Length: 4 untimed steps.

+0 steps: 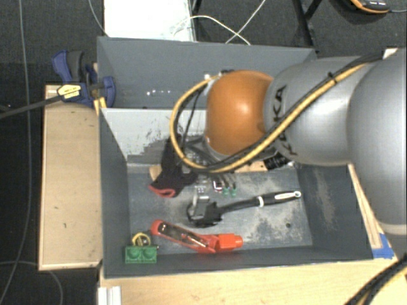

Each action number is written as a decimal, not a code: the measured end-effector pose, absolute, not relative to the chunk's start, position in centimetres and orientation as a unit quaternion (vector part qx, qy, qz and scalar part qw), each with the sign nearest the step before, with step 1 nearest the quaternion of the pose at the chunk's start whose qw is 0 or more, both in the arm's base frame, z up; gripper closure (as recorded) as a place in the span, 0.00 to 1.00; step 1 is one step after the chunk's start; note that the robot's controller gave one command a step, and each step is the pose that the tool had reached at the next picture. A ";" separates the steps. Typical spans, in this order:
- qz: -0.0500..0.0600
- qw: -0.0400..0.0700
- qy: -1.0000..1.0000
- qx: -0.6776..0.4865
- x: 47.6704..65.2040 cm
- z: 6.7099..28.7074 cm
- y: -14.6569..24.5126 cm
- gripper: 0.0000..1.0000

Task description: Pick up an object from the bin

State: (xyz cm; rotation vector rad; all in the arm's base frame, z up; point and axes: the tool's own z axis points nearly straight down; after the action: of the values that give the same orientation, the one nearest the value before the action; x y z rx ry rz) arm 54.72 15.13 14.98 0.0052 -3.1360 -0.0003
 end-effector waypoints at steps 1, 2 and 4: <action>-0.001 -0.001 -1.000 -0.002 54.9 15.4 15.1 0.00; -0.001 0.000 -0.987 0.163 56.2 7.0 11.0 0.00; -0.002 0.003 -0.990 0.140 53.7 10.0 15.2 0.00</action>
Offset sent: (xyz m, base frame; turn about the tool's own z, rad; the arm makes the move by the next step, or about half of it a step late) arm 0.0147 -0.0400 -0.0798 -0.3253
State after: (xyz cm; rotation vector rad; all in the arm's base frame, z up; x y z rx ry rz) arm 53.74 15.24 10.04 0.4383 -3.1045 -0.0053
